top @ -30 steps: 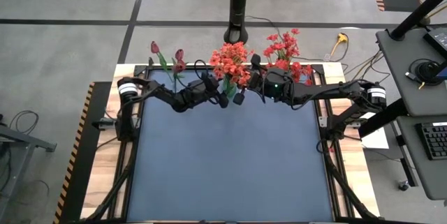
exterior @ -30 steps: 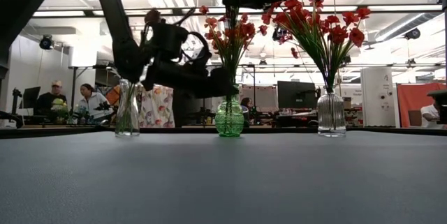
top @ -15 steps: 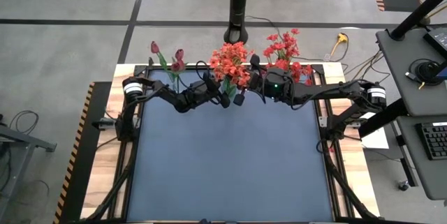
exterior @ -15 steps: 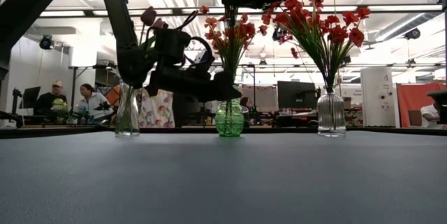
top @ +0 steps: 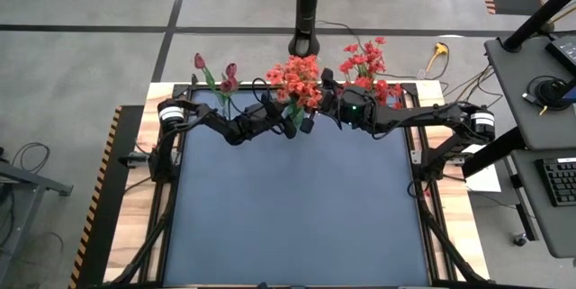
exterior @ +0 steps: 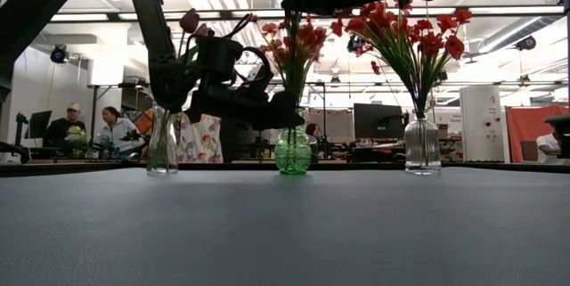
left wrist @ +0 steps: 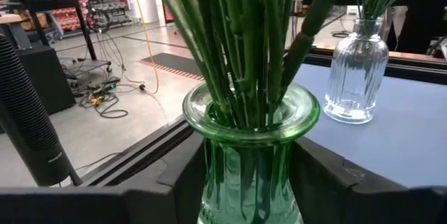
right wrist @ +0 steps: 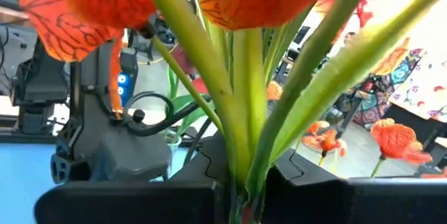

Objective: Sort flowers into vase by color
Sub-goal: Put the orange flowers into the green vase

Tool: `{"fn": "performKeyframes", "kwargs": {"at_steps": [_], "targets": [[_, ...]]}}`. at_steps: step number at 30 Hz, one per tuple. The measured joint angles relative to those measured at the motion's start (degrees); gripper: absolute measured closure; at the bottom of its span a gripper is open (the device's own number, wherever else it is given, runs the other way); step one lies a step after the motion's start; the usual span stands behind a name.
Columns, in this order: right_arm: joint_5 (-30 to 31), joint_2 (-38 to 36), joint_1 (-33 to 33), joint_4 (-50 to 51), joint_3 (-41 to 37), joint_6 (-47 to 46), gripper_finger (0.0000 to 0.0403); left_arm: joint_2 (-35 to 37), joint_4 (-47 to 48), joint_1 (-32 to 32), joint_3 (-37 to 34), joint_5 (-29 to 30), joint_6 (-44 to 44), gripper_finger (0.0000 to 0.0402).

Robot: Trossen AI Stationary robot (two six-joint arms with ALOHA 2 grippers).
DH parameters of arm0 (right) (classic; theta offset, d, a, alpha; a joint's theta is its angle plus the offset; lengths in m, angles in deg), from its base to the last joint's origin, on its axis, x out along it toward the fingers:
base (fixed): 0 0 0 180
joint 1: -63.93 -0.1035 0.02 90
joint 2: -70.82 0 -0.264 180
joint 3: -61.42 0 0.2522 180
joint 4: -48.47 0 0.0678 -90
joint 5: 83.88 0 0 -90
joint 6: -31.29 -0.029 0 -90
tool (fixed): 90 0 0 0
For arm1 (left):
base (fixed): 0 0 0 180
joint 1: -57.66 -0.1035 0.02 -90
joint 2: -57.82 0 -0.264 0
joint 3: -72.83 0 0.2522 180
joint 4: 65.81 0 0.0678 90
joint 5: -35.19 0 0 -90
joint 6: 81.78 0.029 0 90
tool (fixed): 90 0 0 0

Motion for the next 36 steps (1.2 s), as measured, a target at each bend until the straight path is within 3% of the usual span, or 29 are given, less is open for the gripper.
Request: {"fn": "performKeyframes", "kwargs": {"at_steps": [36], "targets": [[1.6,7.3,2.0,4.3,0.0,-2.8,0.0374,0.0,0.3,0.0,-0.4,0.0,0.0,0.0235]]}}
